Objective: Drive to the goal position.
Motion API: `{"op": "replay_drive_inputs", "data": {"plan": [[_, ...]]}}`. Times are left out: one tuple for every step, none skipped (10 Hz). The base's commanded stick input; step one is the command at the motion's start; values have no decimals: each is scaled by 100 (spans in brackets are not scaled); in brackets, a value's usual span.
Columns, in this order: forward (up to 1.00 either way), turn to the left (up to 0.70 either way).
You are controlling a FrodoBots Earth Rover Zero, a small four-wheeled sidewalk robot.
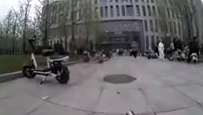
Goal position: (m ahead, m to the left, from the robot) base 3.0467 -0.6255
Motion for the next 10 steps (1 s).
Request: {"op": "replay_drive_inputs", "data": {"plan": [[85,-34],[85,-34],[85,-34],[85,-34],[85,-34],[85,-34],[85,-34],[85,-33],[85,-14],[85,-3]]}}
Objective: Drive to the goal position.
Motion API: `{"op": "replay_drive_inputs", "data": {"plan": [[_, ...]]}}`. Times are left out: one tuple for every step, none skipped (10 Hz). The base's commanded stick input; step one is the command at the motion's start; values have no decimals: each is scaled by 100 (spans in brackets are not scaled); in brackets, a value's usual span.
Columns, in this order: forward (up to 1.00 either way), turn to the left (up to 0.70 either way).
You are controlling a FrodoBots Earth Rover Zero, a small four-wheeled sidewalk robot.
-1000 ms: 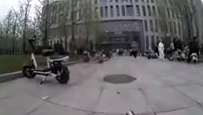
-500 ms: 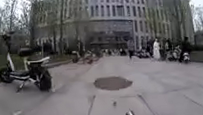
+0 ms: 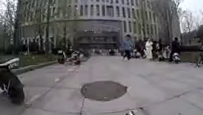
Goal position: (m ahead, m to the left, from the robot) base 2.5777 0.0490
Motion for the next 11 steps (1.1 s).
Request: {"op": "replay_drive_inputs", "data": {"plan": [[85,-3],[85,-3],[85,-3],[85,-3],[85,-3],[85,-3],[85,-3],[85,-3],[85,-3],[85,-3],[85,-3]]}}
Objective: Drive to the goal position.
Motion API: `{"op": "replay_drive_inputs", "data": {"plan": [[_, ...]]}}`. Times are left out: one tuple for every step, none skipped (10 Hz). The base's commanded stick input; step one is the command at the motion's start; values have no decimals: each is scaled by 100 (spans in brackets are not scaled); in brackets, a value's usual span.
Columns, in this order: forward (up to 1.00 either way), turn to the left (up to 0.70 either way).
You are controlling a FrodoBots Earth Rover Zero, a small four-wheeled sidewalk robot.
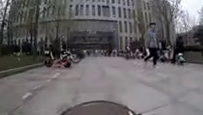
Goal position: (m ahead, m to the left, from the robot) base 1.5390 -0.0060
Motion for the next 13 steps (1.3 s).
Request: {"op": "replay_drive_inputs", "data": {"plan": [[85,-3],[85,-3],[85,-3],[85,-3],[85,-3],[85,-3],[85,-2],[85,-2],[85,-2],[85,-2],[85,-2],[85,-2],[85,-2]]}}
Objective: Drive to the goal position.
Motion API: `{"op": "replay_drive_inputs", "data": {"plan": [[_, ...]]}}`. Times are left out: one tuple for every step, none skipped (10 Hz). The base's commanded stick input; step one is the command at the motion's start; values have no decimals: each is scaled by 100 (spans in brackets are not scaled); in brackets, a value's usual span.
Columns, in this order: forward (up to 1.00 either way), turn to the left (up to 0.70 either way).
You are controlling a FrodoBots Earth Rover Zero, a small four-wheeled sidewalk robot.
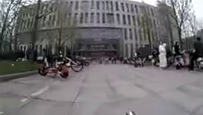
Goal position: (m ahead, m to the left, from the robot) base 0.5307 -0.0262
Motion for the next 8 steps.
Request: {"op": "replay_drive_inputs", "data": {"plan": [[85,-2],[85,-2],[85,-2],[85,-2],[85,-2],[85,-2],[85,-2],[85,-2]]}}
